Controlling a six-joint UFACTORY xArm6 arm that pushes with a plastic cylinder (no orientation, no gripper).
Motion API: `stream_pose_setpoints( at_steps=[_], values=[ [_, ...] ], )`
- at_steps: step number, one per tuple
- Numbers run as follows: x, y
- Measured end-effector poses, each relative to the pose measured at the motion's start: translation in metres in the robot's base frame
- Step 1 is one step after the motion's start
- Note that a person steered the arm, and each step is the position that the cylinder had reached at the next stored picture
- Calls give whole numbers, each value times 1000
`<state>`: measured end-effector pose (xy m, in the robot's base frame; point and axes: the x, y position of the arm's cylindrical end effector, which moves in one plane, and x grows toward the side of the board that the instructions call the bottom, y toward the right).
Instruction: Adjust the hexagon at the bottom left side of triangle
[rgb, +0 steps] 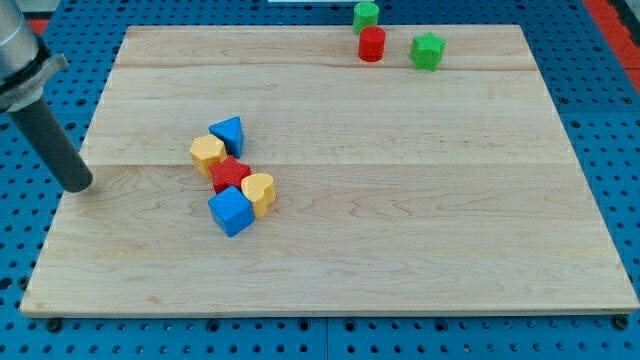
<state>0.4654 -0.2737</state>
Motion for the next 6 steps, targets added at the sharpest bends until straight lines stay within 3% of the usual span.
stream_pose_setpoints(
  at_steps=[1, 2, 4, 5, 6],
  values=[
    [-59, 62],
    [-86, 108],
    [-21, 112],
    [-20, 105],
    [12, 126]
  ],
)
